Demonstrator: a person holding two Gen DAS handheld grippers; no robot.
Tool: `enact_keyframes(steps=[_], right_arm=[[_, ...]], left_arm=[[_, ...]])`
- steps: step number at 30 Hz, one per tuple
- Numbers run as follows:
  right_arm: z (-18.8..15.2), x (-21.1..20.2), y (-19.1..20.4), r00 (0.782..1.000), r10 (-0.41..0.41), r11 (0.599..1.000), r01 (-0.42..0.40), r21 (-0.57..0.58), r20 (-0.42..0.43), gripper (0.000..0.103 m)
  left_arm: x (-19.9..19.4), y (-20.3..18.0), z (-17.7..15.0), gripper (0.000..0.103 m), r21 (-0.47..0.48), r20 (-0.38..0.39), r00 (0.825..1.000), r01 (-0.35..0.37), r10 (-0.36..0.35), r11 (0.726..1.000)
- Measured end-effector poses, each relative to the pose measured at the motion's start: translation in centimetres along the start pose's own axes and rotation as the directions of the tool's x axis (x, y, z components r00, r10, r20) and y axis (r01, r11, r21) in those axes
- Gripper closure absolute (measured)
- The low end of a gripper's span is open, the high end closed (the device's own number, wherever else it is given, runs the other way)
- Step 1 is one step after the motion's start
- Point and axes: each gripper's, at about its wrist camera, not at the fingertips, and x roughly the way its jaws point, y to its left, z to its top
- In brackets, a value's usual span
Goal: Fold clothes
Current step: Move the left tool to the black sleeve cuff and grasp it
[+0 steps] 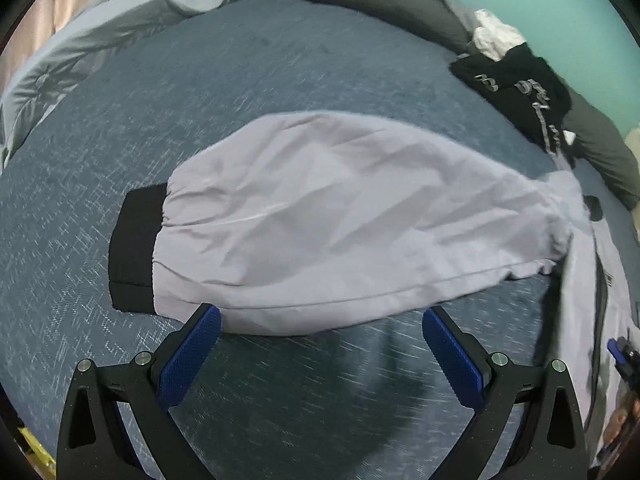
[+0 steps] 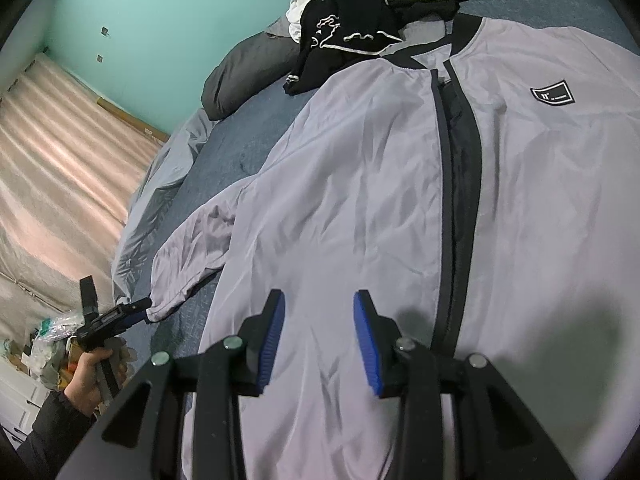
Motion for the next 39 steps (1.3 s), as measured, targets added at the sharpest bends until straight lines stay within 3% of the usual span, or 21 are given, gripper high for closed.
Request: enact_keyframes(steps=[8, 28, 35, 38, 39], right_arm=[[0.1, 0.0, -0.4, 1.0, 0.013, 1.0, -0.013, 0.027, 0.004, 0.067], [0.3, -0.2, -0.7, 0.999, 0.033, 0.997, -0.034, 0.069, 0.018, 0.067], [0.1, -0.2, -0.7, 0.999, 0.034, 0.997, -0.035, 0.072, 0.016, 0.067], [0.1, -0.1, -0.7, 0.999, 0.034, 0.997, -0.035, 0.073, 0.016, 0.067], [0.1, -0.1, -0.7, 0.999, 0.034, 0.997, -0.035, 0.073, 0.016, 0.067]], left_arm=[[3.0, 0.2, -0.7, 0.0, -0.006, -0.066, 0.998, -0.011, 0.01, 1.0], [4.9, -0.5, -0.5, 0.0, -0.016, -0.096, 0.995, -0.039, 0.037, 0.999], [4.6, -1.9, -0.1, 0.001, 0.037, -0.091, 0.994, -0.064, 0.067, 0.997], [3.1, -1.7, 0.2, 0.007, 0.011, -0.054, 0.998, -0.033, 0.034, 0.999], [2.5, -1.3, 0.4, 0.014, 0.001, -0.04, 0.999, -0.022, 0.022, 1.0]])
